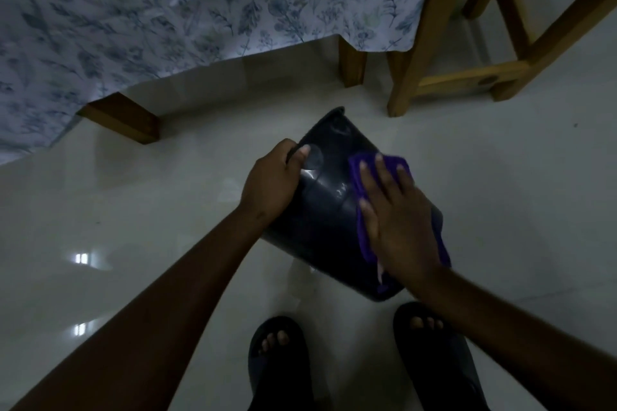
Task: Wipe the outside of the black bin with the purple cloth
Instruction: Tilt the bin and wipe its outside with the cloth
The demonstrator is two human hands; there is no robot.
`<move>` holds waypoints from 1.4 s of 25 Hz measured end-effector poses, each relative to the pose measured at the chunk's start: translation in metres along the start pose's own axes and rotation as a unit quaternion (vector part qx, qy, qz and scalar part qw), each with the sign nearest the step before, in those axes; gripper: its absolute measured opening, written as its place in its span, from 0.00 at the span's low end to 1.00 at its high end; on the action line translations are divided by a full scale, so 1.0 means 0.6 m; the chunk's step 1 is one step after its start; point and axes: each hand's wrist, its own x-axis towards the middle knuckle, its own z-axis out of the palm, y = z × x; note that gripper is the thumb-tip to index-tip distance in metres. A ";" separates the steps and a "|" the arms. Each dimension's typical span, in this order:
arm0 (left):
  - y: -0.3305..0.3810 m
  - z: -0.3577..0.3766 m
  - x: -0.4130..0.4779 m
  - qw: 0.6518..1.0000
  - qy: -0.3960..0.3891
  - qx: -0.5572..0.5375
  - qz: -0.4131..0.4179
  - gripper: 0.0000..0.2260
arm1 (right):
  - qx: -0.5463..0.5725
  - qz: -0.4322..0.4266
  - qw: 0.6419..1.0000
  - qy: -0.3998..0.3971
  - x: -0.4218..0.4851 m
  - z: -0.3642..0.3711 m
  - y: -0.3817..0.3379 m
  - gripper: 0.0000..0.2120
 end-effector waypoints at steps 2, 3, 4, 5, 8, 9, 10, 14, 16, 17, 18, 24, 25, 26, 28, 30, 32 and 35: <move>0.011 0.001 0.019 1.000 0.001 0.022 0.022 0.14 | -0.046 -0.046 0.998 -0.008 -0.053 0.014 -0.024 0.28; 0.013 0.001 0.023 0.999 -0.004 0.021 0.033 0.14 | -0.056 -0.069 0.996 -0.005 -0.045 0.020 -0.031 0.28; 0.013 0.001 0.022 0.999 -0.009 0.014 0.041 0.14 | -0.052 -0.081 0.995 0.008 -0.018 0.017 -0.035 0.29; 0.009 0.001 0.019 0.999 -0.009 0.010 0.042 0.14 | -0.027 -0.056 0.998 0.012 0.021 0.007 -0.036 0.28; -0.004 -0.002 0.007 1.000 0.002 0.005 0.011 0.15 | 0.114 0.095 0.989 -0.008 0.088 -0.012 0.005 0.26; -0.006 -0.002 0.005 1.000 0.000 0.009 0.003 0.16 | 0.107 0.118 0.987 -0.008 0.071 -0.010 0.012 0.27; -0.007 -0.001 0.006 1.000 -0.004 0.017 0.001 0.16 | 0.077 0.120 0.990 -0.012 0.038 -0.006 0.004 0.28; -0.010 0.002 0.013 1.000 -0.006 0.024 0.008 0.16 | -0.049 -0.021 0.998 -0.023 -0.025 0.014 -0.052 0.30; -0.010 0.002 0.008 1.000 -0.007 0.006 0.014 0.15 | -0.016 -0.031 0.999 -0.010 0.039 0.005 -0.038 0.29; -0.010 0.002 0.007 1.000 -0.006 0.005 0.013 0.15 | 0.025 -0.002 1.000 -0.014 0.072 -0.001 -0.024 0.28; -0.011 0.002 0.005 1.000 -0.005 0.007 0.010 0.15 | 0.075 0.034 0.996 -0.025 0.091 -0.006 -0.006 0.27; -0.014 0.008 0.008 0.999 0.009 0.034 -0.001 0.16 | -0.043 -0.008 0.999 -0.027 -0.039 0.016 -0.054 0.31; -0.015 0.008 0.006 0.999 0.009 0.032 0.002 0.16 | -0.053 -0.044 0.997 -0.025 -0.044 0.023 -0.065 0.31; -0.015 0.007 0.003 1.000 0.009 0.025 0.003 0.16 | -0.050 -0.075 0.996 -0.016 -0.026 0.023 -0.067 0.31; -0.011 0.005 0.001 1.000 0.010 0.015 0.004 0.17 | 0.003 -0.037 0.999 -0.003 0.050 0.007 -0.048 0.28; -0.011 0.000 -0.003 1.000 0.010 0.012 -0.003 0.16 | 0.098 0.070 0.993 -0.013 0.098 -0.009 -0.011 0.27; -0.012 0.002 -0.004 1.000 0.008 0.018 -0.012 0.16 | 0.082 0.114 0.990 -0.002 0.066 -0.005 0.001 0.27; -0.014 0.008 0.001 0.999 0.012 0.033 -0.019 0.16 | -0.044 -0.013 0.999 -0.018 -0.046 0.015 -0.055 0.29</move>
